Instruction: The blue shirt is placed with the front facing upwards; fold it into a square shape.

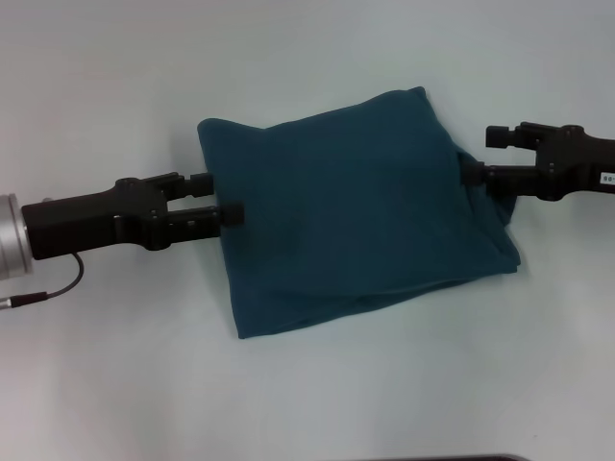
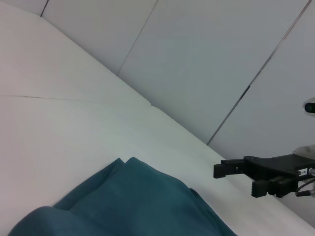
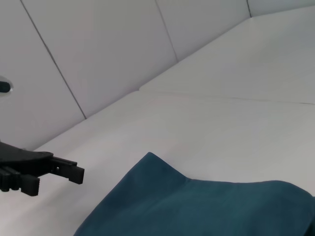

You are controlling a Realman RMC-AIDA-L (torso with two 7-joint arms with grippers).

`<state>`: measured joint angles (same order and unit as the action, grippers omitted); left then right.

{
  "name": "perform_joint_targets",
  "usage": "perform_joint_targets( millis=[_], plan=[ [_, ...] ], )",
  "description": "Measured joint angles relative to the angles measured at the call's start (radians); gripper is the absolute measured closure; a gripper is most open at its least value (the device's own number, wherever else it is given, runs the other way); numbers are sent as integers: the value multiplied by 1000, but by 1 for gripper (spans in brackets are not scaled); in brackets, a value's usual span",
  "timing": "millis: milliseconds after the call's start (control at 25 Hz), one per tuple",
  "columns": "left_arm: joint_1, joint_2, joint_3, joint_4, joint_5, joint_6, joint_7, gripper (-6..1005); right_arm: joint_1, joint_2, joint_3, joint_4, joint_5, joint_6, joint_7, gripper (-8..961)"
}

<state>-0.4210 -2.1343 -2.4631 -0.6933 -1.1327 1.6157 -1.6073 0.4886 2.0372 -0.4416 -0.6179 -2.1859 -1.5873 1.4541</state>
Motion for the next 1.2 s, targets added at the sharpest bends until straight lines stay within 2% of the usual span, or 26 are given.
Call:
perform_joint_targets(
  millis=[1200],
  plan=[
    [-2,1,0,2,0,-7,-4,175,1,3,1,0,2,7,0,38]
  ],
)
